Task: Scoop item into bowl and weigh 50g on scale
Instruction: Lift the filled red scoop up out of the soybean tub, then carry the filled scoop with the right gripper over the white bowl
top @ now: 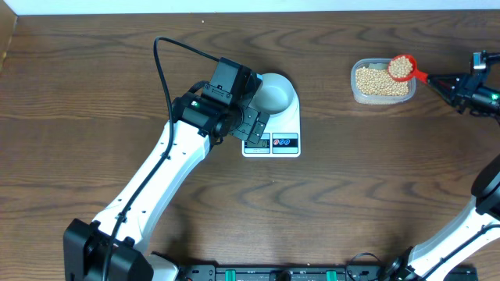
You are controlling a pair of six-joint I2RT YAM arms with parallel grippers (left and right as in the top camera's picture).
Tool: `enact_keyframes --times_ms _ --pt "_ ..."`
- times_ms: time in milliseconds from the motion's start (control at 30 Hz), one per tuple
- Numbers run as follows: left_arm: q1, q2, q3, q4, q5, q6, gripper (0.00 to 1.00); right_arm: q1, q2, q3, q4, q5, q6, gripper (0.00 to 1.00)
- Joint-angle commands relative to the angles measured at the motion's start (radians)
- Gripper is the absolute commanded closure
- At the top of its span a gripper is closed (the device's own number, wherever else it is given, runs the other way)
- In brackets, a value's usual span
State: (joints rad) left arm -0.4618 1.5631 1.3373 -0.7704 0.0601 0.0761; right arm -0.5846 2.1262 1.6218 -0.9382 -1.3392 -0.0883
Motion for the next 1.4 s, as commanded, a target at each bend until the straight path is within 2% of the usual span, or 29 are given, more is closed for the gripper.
enact_keyframes --times_ms 0,767,1167,1367 --pt "0.001 -0.02 0.004 -0.003 -0.013 0.006 0.02 0.027 0.006 -0.003 -0.001 -0.12 -0.025 0.99" --pt "0.001 -0.02 0.004 -0.003 -0.013 0.006 0.02 0.379 0.006 0.018 0.011 -0.145 -0.016 0.98" --pt "0.001 -0.02 0.004 -0.003 -0.013 0.006 0.02 0.558 0.006 0.128 0.01 0.068 0.063 0.99" --pt "0.001 -0.02 0.004 -0.003 -0.013 0.006 0.02 0.639 0.006 0.179 0.006 0.251 0.092 0.99"
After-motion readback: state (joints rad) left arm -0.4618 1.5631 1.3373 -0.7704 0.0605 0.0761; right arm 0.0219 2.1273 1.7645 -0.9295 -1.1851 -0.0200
